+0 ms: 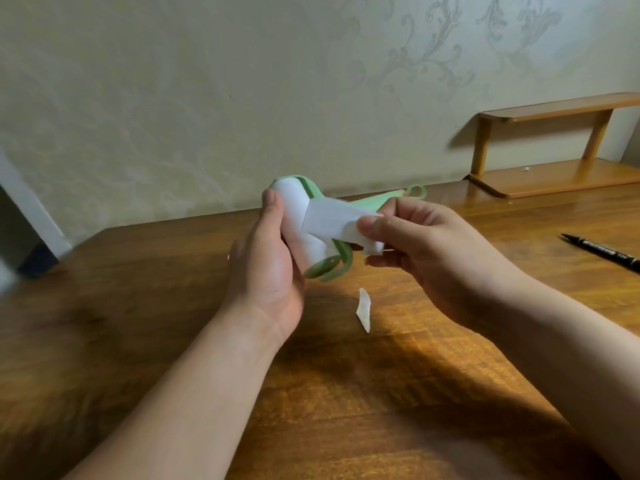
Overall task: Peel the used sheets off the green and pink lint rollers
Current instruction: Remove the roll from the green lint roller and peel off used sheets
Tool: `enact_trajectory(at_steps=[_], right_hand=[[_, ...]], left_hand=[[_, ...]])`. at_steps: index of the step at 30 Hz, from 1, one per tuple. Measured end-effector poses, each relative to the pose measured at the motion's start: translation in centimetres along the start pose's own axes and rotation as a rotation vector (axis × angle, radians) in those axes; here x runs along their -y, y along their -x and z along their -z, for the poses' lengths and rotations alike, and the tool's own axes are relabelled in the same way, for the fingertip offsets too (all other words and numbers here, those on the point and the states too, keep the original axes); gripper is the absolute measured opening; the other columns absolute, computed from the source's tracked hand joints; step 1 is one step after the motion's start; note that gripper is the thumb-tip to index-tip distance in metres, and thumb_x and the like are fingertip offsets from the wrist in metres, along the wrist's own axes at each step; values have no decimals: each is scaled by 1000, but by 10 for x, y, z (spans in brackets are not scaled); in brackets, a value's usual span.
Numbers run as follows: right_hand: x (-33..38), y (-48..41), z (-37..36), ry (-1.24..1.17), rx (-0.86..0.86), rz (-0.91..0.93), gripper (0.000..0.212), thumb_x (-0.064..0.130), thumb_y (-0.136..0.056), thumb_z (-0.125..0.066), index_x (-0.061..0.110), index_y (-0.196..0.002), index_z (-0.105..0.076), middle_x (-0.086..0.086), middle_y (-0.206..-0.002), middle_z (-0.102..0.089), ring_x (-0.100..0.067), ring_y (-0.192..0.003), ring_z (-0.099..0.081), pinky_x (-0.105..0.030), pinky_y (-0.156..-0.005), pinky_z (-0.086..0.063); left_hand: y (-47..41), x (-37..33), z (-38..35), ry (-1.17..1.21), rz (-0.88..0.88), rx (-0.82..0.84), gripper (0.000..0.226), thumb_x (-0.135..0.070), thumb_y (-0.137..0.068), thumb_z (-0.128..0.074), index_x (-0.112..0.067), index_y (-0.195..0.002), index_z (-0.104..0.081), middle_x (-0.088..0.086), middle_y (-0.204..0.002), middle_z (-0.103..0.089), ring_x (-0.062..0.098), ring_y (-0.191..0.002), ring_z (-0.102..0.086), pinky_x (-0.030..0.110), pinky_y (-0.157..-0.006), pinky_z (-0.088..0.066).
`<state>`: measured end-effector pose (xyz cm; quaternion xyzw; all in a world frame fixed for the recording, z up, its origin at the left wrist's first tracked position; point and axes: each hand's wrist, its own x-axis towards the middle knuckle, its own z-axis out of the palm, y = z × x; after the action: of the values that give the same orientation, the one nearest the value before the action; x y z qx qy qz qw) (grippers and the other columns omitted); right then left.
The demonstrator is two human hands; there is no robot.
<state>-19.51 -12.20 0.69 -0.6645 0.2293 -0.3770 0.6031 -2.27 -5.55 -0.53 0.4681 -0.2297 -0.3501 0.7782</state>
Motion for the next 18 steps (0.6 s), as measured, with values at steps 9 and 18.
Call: enact_trajectory(at_steps=[9, 18], right_hand=[[-1, 1, 0, -17, 10, 14, 29, 38, -90, -77, 18, -76, -61, 0, -92, -79, -16, -88, -74, -34, -79, -53], [-4, -1, -2, 28, -10, 90, 30, 38, -87, -79, 17, -73, -61, 8, -75, -68, -8, -76, -66, -31, -75, -57]], left_hand=[[2, 0, -1, -113, -86, 19, 62, -74, -87, -69, -23, -122, -76, 0, -97, -84, 17, -87, -81, 32, -65, -63], [7, -3, -2, -120, -72, 108, 59, -62, -91, -71, -21, -133, -75, 6, -113, -84, 26, -103, -80, 40, -86, -59]])
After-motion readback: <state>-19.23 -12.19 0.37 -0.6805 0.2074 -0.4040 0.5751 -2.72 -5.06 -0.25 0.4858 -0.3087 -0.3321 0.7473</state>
